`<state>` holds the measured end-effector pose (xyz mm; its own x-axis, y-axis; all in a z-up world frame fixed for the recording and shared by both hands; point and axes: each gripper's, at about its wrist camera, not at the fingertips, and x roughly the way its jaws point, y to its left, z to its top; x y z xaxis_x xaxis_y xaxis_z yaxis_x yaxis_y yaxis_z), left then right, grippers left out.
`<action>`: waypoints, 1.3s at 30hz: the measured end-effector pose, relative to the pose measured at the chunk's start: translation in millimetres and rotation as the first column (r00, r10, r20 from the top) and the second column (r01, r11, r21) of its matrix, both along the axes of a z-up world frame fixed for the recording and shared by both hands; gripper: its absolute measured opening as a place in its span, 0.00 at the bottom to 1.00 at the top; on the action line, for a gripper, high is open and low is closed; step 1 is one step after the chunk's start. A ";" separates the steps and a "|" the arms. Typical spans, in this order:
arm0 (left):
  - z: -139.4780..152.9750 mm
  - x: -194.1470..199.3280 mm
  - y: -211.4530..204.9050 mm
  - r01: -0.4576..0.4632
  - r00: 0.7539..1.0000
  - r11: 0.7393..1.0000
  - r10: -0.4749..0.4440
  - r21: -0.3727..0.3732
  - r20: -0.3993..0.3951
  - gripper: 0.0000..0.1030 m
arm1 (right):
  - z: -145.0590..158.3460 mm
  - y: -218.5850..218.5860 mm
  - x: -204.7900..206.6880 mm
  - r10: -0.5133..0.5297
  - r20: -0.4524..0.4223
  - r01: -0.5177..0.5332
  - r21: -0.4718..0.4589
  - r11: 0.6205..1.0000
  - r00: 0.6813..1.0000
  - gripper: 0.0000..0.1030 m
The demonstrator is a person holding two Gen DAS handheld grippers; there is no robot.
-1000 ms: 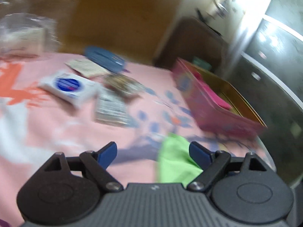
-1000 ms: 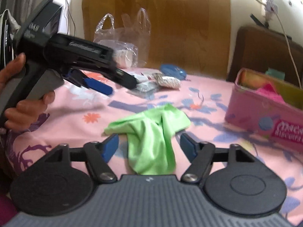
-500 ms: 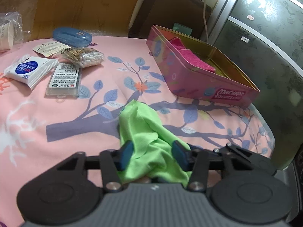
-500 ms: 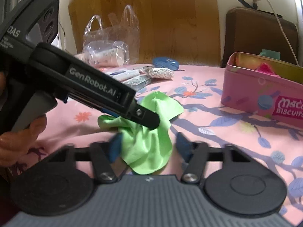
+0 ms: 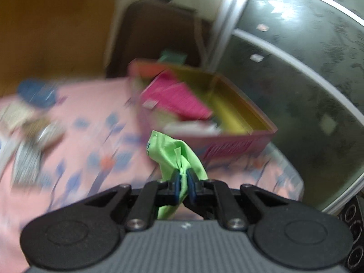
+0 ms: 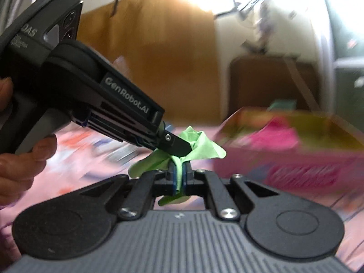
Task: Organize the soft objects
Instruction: 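Carry the green cloth into the tin and release it, then reach the left tool to the bag of cotton swabs and grasp it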
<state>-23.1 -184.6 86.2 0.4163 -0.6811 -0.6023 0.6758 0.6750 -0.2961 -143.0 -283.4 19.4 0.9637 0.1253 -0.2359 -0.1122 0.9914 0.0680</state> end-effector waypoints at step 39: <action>-19.6 56.4 56.7 -0.424 0.883 0.882 0.352 0.205 0.311 0.52 | 5.8 -1.7 69.4 -0.180 0.012 0.176 0.156 0.972 0.984 0.42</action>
<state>33.2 -127.8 66.6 0.7780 -0.2660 -0.5692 0.3702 0.9260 0.0734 -73.6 -285.1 25.1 0.9792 -0.0162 -0.2021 0.0616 0.9734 0.2208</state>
